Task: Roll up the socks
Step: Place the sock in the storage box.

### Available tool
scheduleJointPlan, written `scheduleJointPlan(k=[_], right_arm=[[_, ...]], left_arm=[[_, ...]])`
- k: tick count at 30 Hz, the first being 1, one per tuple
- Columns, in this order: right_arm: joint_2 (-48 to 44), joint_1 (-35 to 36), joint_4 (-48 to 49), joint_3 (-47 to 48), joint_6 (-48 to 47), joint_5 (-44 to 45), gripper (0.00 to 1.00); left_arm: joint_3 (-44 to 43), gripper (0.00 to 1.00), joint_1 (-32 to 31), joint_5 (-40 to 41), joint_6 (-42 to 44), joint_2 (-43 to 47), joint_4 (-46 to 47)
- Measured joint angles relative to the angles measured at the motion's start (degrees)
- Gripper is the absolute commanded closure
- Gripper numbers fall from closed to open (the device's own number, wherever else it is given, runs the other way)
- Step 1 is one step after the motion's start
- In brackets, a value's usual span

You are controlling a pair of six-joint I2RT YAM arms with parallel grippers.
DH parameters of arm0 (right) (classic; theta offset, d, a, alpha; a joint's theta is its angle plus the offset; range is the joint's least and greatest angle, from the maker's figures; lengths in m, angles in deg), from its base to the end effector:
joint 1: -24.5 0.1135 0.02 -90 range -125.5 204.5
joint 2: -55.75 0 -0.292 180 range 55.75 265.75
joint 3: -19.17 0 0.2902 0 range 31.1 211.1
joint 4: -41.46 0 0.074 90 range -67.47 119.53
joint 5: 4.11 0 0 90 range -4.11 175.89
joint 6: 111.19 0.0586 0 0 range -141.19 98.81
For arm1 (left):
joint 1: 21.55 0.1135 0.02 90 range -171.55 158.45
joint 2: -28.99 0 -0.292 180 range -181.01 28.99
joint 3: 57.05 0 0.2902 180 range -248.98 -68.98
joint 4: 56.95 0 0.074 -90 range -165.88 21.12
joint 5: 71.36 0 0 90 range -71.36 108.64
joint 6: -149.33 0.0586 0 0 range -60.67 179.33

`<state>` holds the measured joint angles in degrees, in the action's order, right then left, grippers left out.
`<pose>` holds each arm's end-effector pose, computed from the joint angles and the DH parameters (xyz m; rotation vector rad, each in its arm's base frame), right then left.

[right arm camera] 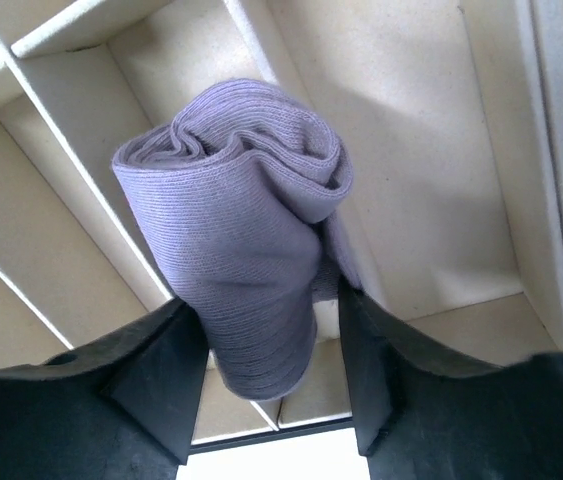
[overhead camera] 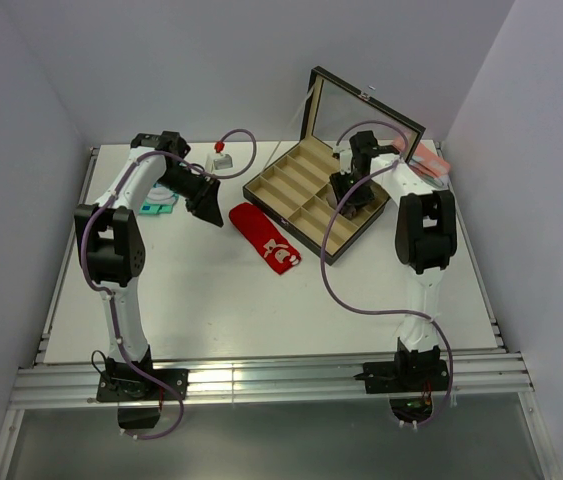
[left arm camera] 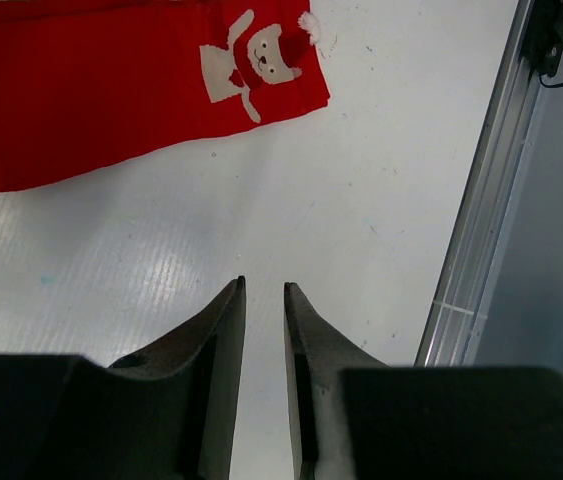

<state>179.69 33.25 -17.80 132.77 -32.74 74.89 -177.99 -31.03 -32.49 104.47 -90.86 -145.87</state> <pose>0.5067 0.0893 0.1804 -0.5355 2.7187 0.2545 0.4459 -0.1207 0.2616 1.2108 2.2937 -1.1661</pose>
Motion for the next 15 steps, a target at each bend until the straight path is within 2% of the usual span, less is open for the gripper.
scheduleJointPlan(k=[3, 5, 10, 11, 14, 15], right_arm=[[-0.1, 0.2, 0.2, 0.0, 0.2, 0.7, 0.5], [-0.1, 0.5, 0.2, 0.0, 0.2, 0.9, 0.5], [-0.5, 1.2, 0.6, -0.7, 0.4, 1.5, 0.75], [-0.7, 1.3, 0.7, -0.8, 0.4, 1.6, 0.86], [-0.7, 1.7, 0.7, -0.8, 0.6, 2.7, 1.0], [-0.7, 1.8, 0.6, -0.8, 0.6, 3.1, 1.0]], left_arm=[[0.0, 0.73, -0.1, 0.0, 0.0, 0.0, 0.0], [0.0, 0.72, -0.2, 0.0, 0.0, 0.0, 0.0], [0.0, 0.72, -0.3, 0.0, 0.0, 0.0, 0.0], [0.0, 0.72, -0.3, 0.0, 0.0, 0.0, 0.0], [0.0, 0.73, -0.4, 0.0, 0.0, 0.0, 0.0], [0.0, 0.73, -0.4, 0.0, 0.0, 0.0, 0.0]])
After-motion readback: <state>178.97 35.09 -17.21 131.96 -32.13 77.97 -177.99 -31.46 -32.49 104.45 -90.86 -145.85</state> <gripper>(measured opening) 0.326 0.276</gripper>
